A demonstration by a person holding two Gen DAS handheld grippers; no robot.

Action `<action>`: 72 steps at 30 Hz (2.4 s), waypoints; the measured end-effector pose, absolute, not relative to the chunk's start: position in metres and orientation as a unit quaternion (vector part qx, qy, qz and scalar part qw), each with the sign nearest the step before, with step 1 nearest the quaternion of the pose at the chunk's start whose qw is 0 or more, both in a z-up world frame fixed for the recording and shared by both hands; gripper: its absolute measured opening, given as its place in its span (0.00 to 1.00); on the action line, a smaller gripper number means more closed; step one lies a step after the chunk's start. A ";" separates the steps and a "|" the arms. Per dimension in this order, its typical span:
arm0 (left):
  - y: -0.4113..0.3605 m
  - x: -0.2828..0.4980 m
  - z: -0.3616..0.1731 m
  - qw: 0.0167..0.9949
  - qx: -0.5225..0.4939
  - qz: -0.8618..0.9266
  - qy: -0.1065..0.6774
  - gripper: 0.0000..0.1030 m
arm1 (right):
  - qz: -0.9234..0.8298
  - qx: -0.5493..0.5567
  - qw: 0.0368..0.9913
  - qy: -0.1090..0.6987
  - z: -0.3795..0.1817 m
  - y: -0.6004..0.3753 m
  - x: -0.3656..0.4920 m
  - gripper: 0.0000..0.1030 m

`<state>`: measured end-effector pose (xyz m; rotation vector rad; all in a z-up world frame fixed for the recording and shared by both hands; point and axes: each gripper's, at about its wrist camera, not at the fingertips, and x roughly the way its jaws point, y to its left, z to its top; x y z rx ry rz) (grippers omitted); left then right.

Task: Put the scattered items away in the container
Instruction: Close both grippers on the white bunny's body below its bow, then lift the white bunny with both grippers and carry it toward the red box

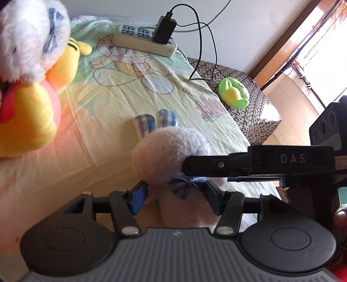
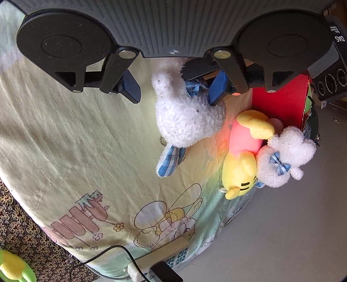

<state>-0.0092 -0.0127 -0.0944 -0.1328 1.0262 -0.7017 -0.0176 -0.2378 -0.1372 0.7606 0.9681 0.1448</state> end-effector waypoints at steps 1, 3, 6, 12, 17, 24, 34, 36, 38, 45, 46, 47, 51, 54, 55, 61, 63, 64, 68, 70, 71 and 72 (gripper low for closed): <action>-0.014 -0.011 -0.095 0.812 -0.064 -0.326 0.480 0.58 | 0.072 0.365 0.811 0.453 -0.139 -0.238 -0.018 0.69; -0.015 -0.012 -0.097 0.806 -0.076 -0.330 0.486 0.58 | 0.078 0.360 0.813 0.450 -0.139 -0.235 -0.017 0.69; -0.021 -0.015 -0.098 0.806 -0.072 -0.332 0.485 0.57 | 0.093 0.324 0.821 0.462 -0.137 -0.222 -0.013 0.46; -0.029 -0.024 -0.095 0.817 -0.040 -0.331 0.470 0.55 | 0.093 0.288 0.829 0.469 -0.135 -0.215 -0.012 0.46; -0.021 -0.024 -0.094 0.815 -0.060 -0.333 0.470 0.53 | 0.091 0.298 0.820 0.481 -0.132 -0.217 -0.012 0.55; -0.020 -0.027 -0.088 0.820 -0.058 -0.338 0.459 0.56 | 0.059 0.336 0.829 0.442 -0.119 -0.238 -0.025 0.63; -0.034 -0.024 -0.092 0.818 -0.025 -0.342 0.461 0.54 | 0.067 0.331 0.831 0.441 -0.124 -0.230 -0.028 0.45; -0.033 -0.025 -0.092 0.819 -0.027 -0.339 0.462 0.53 | 0.070 0.323 0.834 0.442 -0.124 -0.228 -0.028 0.45; -0.031 -0.026 -0.092 0.818 -0.032 -0.338 0.464 0.52 | 0.074 0.315 0.836 0.443 -0.123 -0.226 -0.028 0.45; -0.029 -0.030 -0.087 0.823 -0.027 -0.331 0.461 0.46 | 0.082 0.295 0.841 0.446 -0.122 -0.220 -0.026 0.44; -0.029 -0.031 -0.086 0.825 -0.024 -0.330 0.458 0.46 | 0.083 0.288 0.843 0.447 -0.121 -0.218 -0.026 0.44; -0.029 -0.032 -0.086 0.826 -0.022 -0.329 0.457 0.46 | 0.084 0.283 0.844 0.448 -0.121 -0.216 -0.026 0.43; -0.023 -0.035 -0.084 0.828 -0.034 -0.327 0.455 0.46 | 0.088 0.276 0.847 0.445 -0.117 -0.214 -0.030 0.40; -0.018 -0.042 -0.072 0.838 -0.038 -0.326 0.437 0.46 | 0.094 0.275 0.854 0.432 -0.106 -0.211 -0.035 0.40; -0.017 -0.045 -0.068 0.841 -0.035 -0.325 0.430 0.46 | 0.096 0.275 0.855 0.428 -0.103 -0.209 -0.038 0.40; -0.009 -0.063 -0.049 0.856 -0.013 -0.322 0.403 0.45 | 0.106 0.264 0.870 0.402 -0.087 -0.196 -0.055 0.40; -0.003 -0.068 -0.040 0.862 -0.007 -0.321 0.393 0.44 | 0.113 0.261 0.876 0.390 -0.080 -0.190 -0.060 0.40; 0.000 -0.071 -0.036 0.865 -0.004 -0.320 0.388 0.44 | 0.117 0.259 0.879 0.384 -0.076 -0.186 -0.061 0.40; 0.017 -0.079 -0.022 0.876 -0.001 -0.314 0.367 0.44 | 0.128 0.251 0.889 0.360 -0.061 -0.169 -0.064 0.40; 0.029 -0.081 -0.012 0.880 -0.001 -0.315 0.355 0.44 | 0.132 0.251 0.894 0.346 -0.053 -0.159 -0.064 0.40; 0.034 -0.081 -0.007 0.882 0.000 -0.316 0.350 0.44 | 0.133 0.252 0.897 0.337 -0.048 -0.154 -0.065 0.40; 0.042 -0.081 -0.001 0.884 0.002 -0.319 0.342 0.44 | 0.133 0.253 0.901 0.328 -0.043 -0.147 -0.065 0.40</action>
